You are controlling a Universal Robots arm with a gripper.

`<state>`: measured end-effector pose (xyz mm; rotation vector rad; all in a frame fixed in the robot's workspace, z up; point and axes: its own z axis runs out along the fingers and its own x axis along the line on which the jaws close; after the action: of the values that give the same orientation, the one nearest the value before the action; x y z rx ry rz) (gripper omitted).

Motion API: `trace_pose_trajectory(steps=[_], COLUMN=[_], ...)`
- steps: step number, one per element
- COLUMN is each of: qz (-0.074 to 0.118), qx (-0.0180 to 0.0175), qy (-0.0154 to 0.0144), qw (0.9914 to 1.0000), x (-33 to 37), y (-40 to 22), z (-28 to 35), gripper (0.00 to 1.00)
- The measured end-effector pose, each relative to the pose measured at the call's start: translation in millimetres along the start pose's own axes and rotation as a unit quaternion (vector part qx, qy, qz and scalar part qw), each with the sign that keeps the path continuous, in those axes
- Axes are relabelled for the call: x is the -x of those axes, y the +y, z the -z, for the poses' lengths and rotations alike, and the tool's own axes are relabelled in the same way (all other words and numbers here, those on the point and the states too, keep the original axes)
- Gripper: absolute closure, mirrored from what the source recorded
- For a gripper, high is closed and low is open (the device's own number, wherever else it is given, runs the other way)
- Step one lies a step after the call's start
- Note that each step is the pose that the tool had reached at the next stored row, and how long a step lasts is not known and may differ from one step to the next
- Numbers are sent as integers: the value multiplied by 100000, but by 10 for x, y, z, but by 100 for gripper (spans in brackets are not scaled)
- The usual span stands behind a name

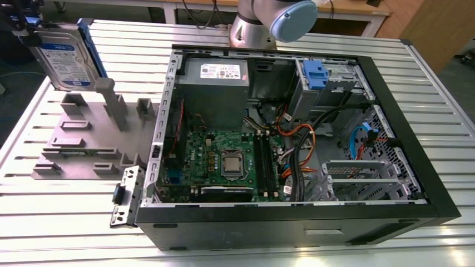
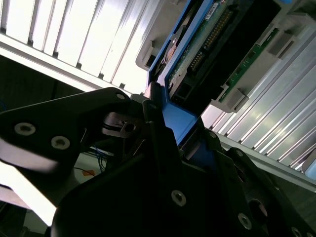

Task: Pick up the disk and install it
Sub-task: 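Pick up the disk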

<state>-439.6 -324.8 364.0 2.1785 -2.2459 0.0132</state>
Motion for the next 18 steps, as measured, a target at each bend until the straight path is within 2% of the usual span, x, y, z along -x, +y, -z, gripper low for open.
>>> trace_pose_trajectory(steps=[18], qz=[1], qx=[5], qy=[3], qw=[100000], x=[-1], y=[0], z=[59], gripper=[64])
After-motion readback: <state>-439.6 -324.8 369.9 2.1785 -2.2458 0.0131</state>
